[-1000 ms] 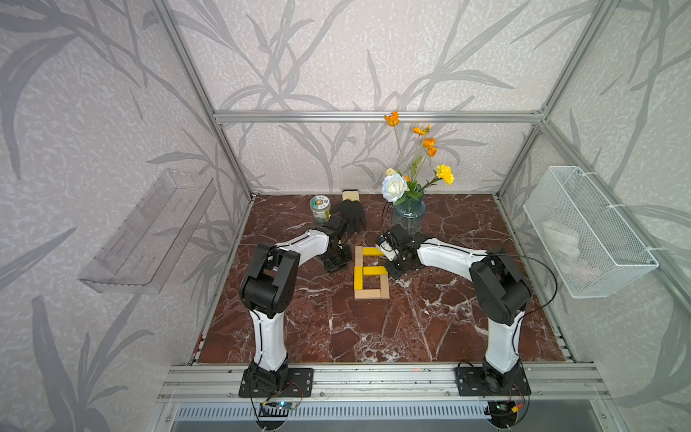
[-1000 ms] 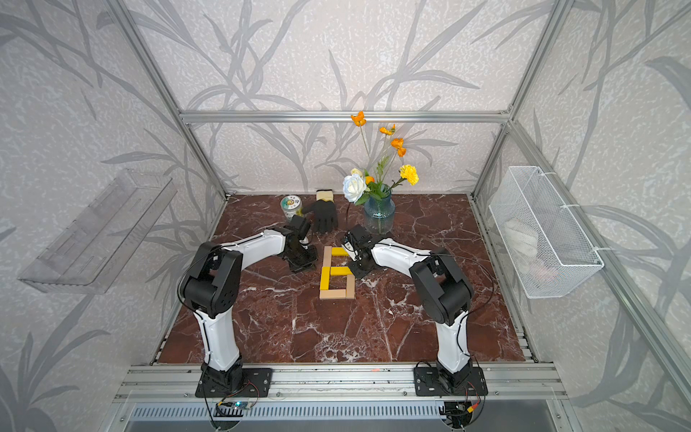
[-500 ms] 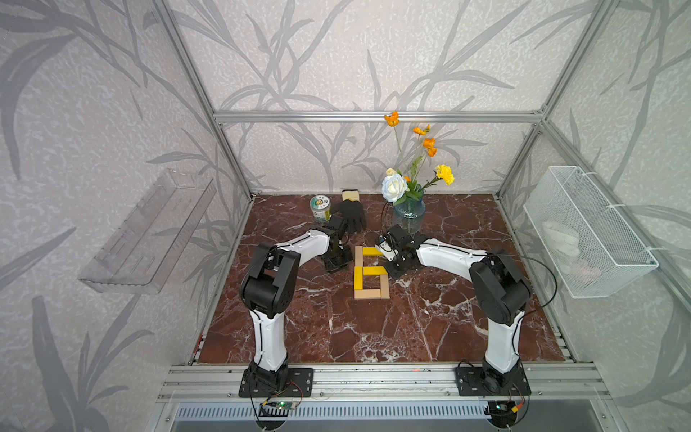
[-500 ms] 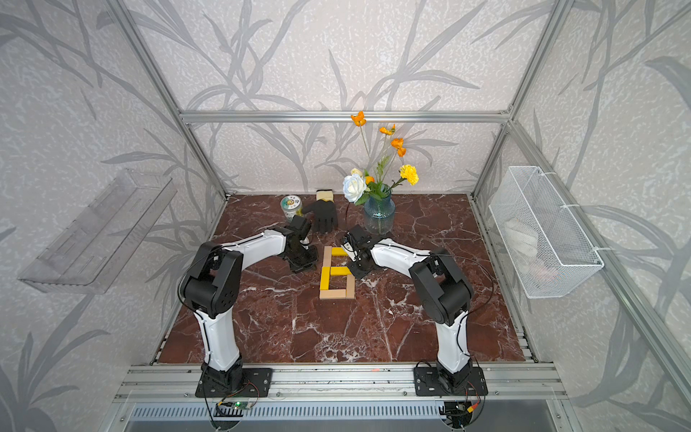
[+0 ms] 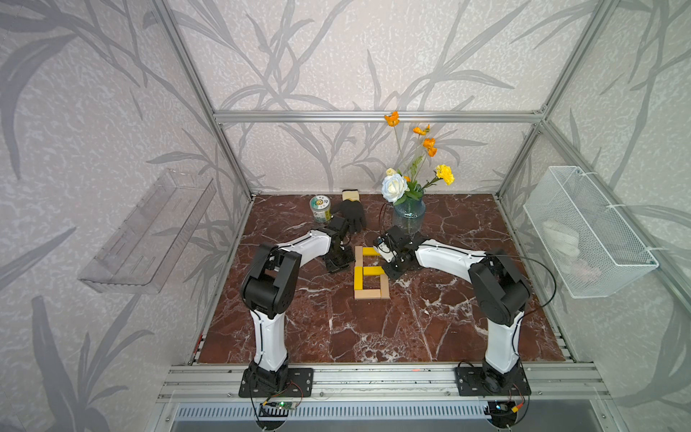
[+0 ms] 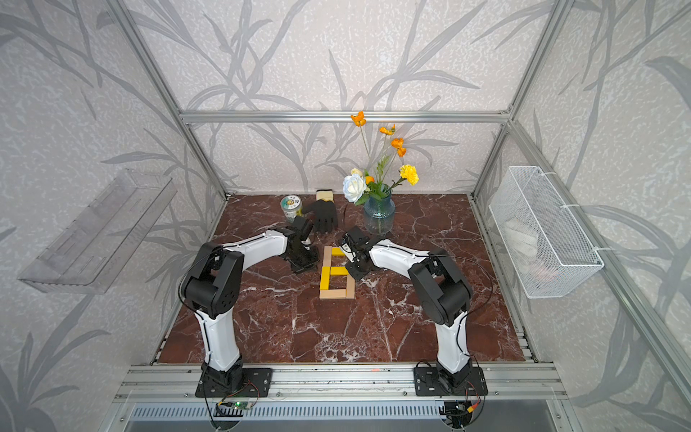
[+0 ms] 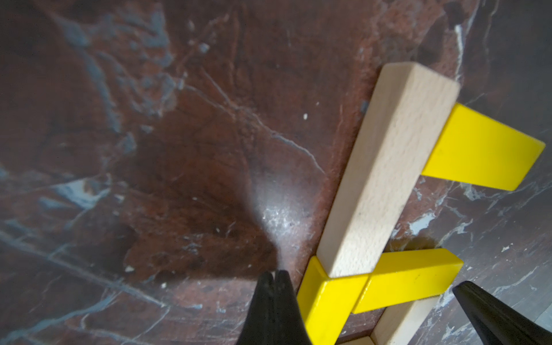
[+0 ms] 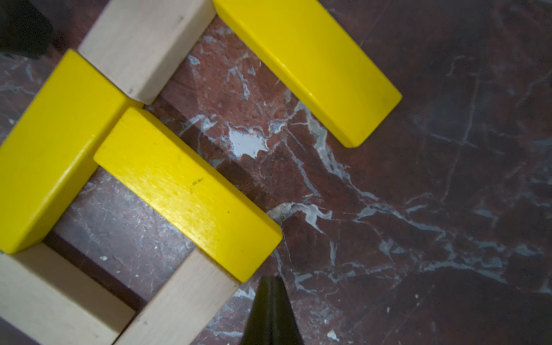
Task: Assemble the number 6 with building blocks
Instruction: Adjust the building block at the center of the board.
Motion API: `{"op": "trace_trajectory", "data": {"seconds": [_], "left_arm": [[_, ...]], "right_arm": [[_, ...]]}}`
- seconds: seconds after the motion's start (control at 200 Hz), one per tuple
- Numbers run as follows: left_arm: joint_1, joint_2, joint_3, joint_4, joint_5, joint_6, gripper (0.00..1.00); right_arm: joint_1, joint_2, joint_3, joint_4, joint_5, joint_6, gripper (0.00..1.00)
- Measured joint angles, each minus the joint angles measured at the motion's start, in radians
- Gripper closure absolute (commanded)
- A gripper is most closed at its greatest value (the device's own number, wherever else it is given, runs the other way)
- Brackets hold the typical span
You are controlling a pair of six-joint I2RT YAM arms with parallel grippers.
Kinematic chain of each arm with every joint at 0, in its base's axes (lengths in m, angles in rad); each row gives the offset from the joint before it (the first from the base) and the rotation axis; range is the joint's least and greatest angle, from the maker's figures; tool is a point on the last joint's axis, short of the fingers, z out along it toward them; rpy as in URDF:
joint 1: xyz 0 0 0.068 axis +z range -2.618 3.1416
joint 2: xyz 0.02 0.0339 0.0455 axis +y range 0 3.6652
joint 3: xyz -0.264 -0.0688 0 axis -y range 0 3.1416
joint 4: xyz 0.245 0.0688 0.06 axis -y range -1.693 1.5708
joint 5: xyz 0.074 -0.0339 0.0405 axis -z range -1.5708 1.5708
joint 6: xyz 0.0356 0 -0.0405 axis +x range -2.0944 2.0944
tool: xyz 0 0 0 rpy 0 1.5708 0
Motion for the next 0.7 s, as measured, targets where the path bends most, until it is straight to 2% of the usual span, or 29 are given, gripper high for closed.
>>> {"op": "trace_trajectory", "data": {"seconds": [0.7], "left_arm": [[-0.017, 0.0, 0.006, -0.014, 0.0, 0.01, 1.0]], "right_arm": [[0.005, 0.003, 0.0, 0.002, -0.008, 0.0, 1.0]]}}
